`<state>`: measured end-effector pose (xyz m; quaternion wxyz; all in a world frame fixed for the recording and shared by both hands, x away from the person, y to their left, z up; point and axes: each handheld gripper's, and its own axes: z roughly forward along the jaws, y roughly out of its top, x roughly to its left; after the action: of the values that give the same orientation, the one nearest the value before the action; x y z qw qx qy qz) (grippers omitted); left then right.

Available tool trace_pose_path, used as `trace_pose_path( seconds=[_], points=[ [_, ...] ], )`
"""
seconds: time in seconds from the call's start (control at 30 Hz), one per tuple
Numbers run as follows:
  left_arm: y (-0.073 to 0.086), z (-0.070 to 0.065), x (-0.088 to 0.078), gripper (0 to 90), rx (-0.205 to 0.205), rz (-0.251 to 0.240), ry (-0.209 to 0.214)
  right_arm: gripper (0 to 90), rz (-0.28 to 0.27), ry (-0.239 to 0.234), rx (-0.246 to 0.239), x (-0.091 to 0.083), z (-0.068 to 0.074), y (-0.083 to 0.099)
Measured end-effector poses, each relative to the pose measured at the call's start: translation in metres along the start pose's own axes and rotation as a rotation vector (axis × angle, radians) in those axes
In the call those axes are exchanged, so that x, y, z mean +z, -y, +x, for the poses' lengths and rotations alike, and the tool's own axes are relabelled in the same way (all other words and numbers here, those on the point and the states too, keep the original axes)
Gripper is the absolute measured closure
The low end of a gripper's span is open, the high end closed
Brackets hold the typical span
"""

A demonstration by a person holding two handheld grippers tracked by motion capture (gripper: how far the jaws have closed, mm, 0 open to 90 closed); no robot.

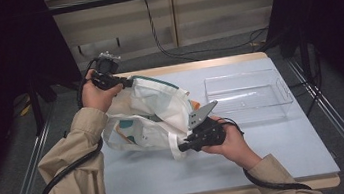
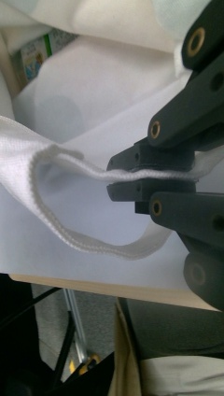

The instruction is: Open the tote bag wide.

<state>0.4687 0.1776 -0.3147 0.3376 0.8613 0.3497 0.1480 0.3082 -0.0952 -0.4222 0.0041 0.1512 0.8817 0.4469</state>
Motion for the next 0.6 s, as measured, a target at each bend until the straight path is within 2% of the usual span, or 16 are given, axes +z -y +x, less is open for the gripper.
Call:
trace_pose_path(
  seconds=[0.03,0.07,0.13,0.17,0.2,0.23,0.27,0.33,0.37,0.4,0.43,0.6],
  points=[
    [0.0,0.001,0.001,81.9,-0.006,0.0,-0.001,86.6,0.006,-0.001,-0.005,0.001,0.002,0.001],
    [0.0,0.001,0.004,81.9,-0.034,-0.021,-0.006,86.6,0.009,-0.006,-0.008,0.002,0.003,0.002],
    [-0.001,0.004,0.006,81.9,-0.027,-0.011,-0.008,86.4,0.018,-0.013,-0.016,0.003,0.004,0.005],
    [-0.001,0.004,0.009,81.8,-0.041,-0.018,-0.007,86.2,0.018,-0.018,-0.016,0.004,0.005,0.006],
    [-0.002,0.006,0.009,81.8,-0.017,0.0,-0.014,86.1,0.018,-0.021,-0.013,0.005,0.005,0.008],
    [-0.002,0.005,0.012,81.8,-0.035,-0.013,-0.01,86.0,0.015,-0.024,-0.01,0.005,0.005,0.01],
    [-0.003,0.007,0.012,81.8,-0.011,0.001,-0.012,86.0,0.014,-0.018,-0.011,0.005,0.005,0.011],
    [-0.004,0.006,0.015,81.8,-0.03,-0.014,-0.019,86.0,0.005,-0.026,-0.009,0.006,0.005,0.013],
    [-0.005,0.007,0.015,81.8,-0.015,-0.001,-0.021,86.0,0.006,-0.028,-0.017,0.006,0.005,0.014],
    [-0.006,0.007,0.016,81.8,-0.026,-0.004,-0.021,86.0,0.006,-0.028,-0.018,0.006,0.006,0.014],
    [-0.007,0.008,0.017,81.8,-0.011,0.002,-0.023,86.0,0.006,-0.028,-0.021,0.005,0.006,0.015],
    [-0.008,0.01,0.022,81.8,-0.029,0.008,-0.036,86.2,0.011,-0.029,-0.035,0.006,0.007,0.016]
  ],
)
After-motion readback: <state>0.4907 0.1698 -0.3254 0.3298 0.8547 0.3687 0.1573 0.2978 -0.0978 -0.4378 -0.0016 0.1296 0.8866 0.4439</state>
